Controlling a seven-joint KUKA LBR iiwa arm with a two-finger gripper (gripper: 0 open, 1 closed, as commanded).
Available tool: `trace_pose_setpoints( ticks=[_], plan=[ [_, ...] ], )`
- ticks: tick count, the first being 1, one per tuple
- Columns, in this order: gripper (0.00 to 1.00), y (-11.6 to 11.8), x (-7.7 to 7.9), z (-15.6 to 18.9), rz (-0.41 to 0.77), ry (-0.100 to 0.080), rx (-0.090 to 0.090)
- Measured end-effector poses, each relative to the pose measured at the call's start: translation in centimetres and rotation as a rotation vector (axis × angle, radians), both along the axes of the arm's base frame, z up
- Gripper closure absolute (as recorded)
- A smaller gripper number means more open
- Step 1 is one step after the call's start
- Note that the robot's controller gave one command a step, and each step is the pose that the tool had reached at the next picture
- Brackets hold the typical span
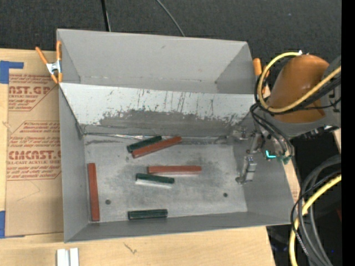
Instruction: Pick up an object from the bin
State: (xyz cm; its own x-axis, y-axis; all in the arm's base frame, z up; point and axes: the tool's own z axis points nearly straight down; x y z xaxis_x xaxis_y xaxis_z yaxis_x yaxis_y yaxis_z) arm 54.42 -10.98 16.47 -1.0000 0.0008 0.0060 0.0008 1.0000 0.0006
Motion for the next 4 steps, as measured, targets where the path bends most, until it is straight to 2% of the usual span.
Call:
trace_pose_setpoints(
  ticks=[1,2,3,4],
  plan=[
    [0.0,0.0,0.2,0.4,0.001,-0.007,-0.001],
    [0.0,2.4,1.4,-3.1,0.056,-0.015,-0.004],
    [0.0,5.1,-1.4,-8.3,0.013,-0.009,0.0],
    [0.0,6.7,-0.8,-8.5,-0.011,0.0,0.001]
  ],
)
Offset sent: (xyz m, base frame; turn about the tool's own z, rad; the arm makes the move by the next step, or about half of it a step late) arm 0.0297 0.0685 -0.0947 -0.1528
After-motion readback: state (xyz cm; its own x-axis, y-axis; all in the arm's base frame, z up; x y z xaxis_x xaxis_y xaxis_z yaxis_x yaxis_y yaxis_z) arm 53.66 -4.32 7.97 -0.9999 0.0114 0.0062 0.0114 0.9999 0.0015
